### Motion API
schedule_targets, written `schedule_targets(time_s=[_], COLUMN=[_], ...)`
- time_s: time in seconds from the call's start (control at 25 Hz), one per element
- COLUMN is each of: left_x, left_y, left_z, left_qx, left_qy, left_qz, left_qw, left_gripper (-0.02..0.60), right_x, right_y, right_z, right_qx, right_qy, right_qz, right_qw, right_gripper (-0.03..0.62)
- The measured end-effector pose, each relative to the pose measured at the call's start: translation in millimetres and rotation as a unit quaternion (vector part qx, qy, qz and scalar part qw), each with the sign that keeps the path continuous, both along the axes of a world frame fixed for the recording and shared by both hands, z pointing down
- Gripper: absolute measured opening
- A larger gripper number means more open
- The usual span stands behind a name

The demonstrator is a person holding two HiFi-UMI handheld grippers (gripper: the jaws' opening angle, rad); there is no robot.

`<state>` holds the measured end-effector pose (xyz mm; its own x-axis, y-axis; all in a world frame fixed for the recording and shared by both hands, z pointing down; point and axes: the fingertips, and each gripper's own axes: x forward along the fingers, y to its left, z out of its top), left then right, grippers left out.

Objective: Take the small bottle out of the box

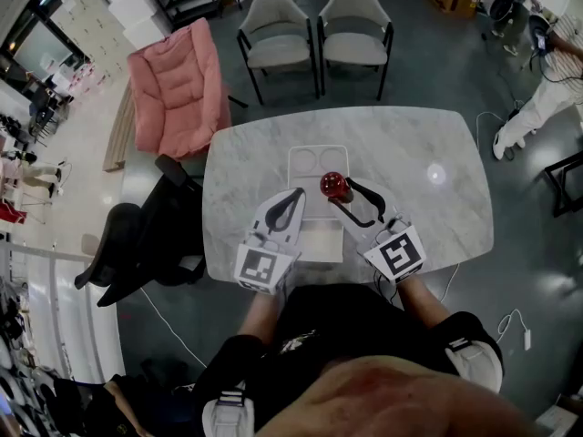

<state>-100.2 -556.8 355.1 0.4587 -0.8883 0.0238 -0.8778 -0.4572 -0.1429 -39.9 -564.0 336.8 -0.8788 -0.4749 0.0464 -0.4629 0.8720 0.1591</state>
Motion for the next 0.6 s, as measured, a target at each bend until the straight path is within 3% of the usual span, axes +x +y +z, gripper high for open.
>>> schedule_targets(time_s=[0.6], left_x=[-0.3], left_y=[11.3], left_z=[2.5], left_qx=[0.000], left_qy=[0.003], left_qz=[0.002], left_qw=[1.0000], left_gripper=[0.014], right_x=[-3.3], right_y=[10.2], right_z=[8.5], right_qx=[0.002], right_qy=[0.008], right_qz=[0.004], right_qw=[1.000], right_gripper=[0.187])
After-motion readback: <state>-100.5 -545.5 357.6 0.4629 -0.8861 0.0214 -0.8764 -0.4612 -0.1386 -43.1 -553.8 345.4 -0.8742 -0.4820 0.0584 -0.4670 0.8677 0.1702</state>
